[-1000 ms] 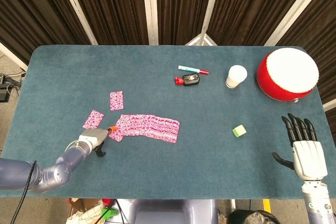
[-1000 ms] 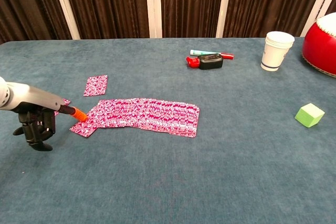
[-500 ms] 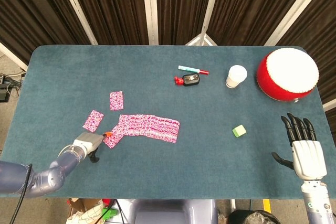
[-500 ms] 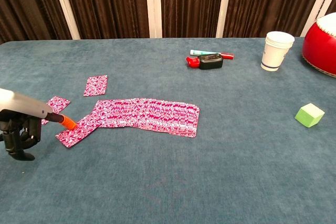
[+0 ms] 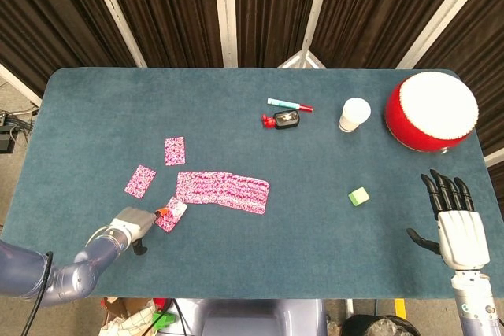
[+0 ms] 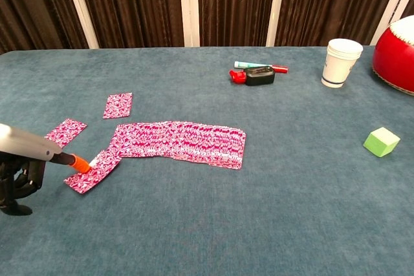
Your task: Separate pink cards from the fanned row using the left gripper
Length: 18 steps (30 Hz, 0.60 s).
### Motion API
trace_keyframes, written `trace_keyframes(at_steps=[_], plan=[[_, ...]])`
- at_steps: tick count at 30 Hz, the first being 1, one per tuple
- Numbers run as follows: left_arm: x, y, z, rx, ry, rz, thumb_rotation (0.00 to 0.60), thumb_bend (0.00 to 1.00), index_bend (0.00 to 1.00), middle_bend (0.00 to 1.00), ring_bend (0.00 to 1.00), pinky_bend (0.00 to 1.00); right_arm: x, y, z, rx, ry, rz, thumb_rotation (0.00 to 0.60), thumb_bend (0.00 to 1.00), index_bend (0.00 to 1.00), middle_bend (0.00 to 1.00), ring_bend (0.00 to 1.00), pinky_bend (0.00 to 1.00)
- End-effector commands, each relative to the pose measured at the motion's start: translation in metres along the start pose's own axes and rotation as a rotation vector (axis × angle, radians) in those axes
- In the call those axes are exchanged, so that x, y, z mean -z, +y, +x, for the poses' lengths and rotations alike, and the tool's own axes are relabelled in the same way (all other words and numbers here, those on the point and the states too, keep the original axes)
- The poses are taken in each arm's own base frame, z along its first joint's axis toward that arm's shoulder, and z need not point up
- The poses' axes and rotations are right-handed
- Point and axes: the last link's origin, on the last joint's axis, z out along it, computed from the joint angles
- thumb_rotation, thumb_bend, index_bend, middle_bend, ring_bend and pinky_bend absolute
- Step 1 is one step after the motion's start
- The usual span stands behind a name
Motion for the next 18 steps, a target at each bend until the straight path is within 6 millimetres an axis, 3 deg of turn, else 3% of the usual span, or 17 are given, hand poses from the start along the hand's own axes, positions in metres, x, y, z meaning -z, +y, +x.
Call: trace_keyframes(at_steps=[1, 18], plan=[[0.004, 0.001, -0.001, -0.010, 0.000, -0.002, 0.600, 0.48, 0.07, 0.75, 0.61, 0.68, 0.000, 0.000, 0.000, 0.002, 0.000, 0.001, 0.600, 0.13, 0.09, 0.07, 0.10, 0.07], [0.016, 0.003, -0.004, -0.036, 0.008, 0.004, 0.600, 0.48, 0.07, 0.75, 0.61, 0.68, -0.001, -0.001, 0.000, 0.000, 0.002, 0.000, 0.600, 0.13, 0.09, 0.07, 0.10, 0.07]])
